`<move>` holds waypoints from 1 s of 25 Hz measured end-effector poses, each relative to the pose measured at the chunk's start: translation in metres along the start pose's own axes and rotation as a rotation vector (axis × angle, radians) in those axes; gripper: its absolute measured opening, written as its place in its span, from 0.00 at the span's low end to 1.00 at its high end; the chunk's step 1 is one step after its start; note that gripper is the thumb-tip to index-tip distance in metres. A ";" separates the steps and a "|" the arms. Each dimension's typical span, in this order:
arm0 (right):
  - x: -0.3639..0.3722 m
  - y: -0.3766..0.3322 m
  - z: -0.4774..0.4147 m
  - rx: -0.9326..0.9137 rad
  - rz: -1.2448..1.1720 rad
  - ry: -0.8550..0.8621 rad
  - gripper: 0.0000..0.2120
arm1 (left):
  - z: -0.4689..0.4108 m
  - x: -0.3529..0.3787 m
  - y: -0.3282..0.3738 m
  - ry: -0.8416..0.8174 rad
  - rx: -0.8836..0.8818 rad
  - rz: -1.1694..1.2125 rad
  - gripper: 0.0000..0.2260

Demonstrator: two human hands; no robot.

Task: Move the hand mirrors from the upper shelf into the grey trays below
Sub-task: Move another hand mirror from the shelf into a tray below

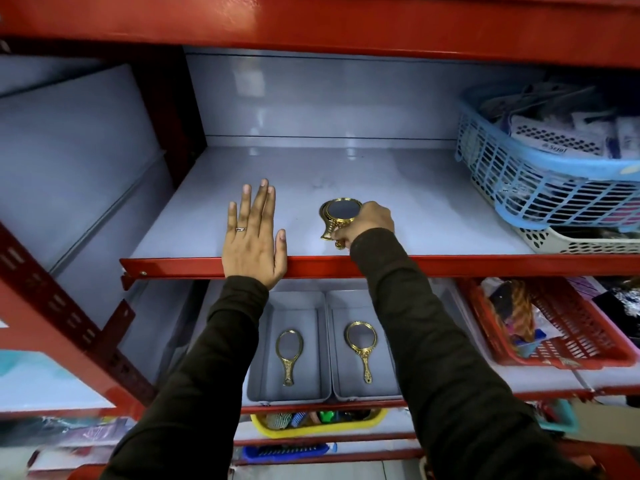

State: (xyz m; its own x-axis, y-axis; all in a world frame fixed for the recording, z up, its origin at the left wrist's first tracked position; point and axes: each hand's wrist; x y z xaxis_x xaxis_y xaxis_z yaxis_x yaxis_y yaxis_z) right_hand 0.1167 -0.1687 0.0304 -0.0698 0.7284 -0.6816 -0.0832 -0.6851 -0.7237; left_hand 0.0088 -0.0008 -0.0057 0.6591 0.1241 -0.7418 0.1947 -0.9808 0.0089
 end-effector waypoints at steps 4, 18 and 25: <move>-0.010 0.000 -0.003 0.105 -0.212 -0.142 0.27 | 0.000 0.001 0.000 0.002 -0.002 0.007 0.31; -0.070 0.095 0.111 0.071 -0.227 -0.822 0.12 | 0.001 0.000 0.000 0.003 -0.007 0.007 0.31; 0.004 0.191 0.082 0.445 -0.246 -0.774 0.15 | 0.000 0.005 -0.001 0.003 -0.010 -0.006 0.31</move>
State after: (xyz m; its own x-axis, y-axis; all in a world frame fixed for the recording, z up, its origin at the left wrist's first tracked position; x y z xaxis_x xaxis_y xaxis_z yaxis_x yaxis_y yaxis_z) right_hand 0.0193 -0.2961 -0.1015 -0.6308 0.7640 -0.1353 -0.5470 -0.5616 -0.6209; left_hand 0.0116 0.0002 -0.0094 0.6603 0.1302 -0.7396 0.2060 -0.9785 0.0116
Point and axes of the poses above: each hand's wrist, its own z-axis away from the middle knuckle, its own x-axis out of the palm, y = z × x
